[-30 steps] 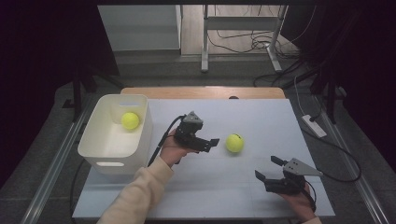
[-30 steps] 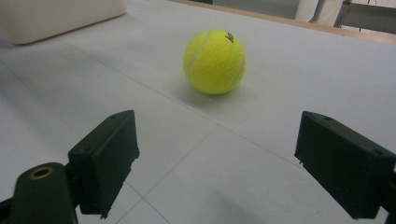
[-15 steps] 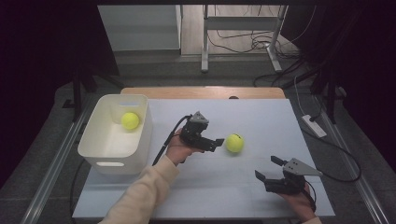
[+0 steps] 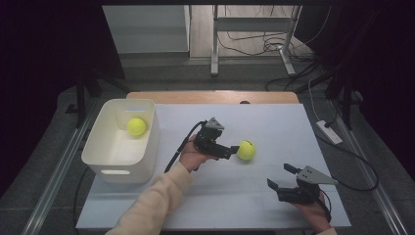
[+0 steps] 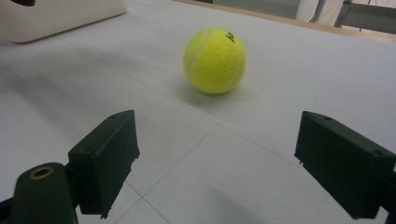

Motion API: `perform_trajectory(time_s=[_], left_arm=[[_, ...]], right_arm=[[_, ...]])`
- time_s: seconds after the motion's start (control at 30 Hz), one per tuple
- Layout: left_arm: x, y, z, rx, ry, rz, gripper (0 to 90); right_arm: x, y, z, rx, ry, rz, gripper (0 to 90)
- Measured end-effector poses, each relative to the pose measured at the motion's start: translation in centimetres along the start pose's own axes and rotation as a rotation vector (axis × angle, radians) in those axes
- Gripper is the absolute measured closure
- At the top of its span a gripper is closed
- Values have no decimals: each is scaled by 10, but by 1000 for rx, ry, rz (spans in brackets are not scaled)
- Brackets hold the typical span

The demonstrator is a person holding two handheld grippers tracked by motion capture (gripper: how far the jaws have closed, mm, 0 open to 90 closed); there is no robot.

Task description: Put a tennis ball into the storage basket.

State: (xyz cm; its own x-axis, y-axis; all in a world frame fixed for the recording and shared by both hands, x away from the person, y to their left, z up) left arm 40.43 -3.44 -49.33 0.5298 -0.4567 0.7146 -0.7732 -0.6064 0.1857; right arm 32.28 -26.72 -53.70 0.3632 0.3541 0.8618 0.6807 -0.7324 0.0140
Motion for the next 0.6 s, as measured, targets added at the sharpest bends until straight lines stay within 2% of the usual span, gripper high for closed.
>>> perform_trajectory(time_s=[0.6], left_arm=[[2,3,22,-11,-30,15,99]], right_arm=[[0,0,0,0,2,0,131]])
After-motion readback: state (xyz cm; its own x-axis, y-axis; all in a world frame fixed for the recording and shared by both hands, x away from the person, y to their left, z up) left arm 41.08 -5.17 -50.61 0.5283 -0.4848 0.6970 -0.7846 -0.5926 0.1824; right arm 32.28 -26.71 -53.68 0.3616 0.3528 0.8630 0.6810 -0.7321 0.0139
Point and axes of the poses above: each handheld gripper's, and its own axes: z roughly forward along the jaws, x roughly out of its top, y roughly to its right, the point moved 7 cm from there along z, roughly forward along the jaws, and after that the axes turned 6 degrees about -y, right-handed, at the moved point
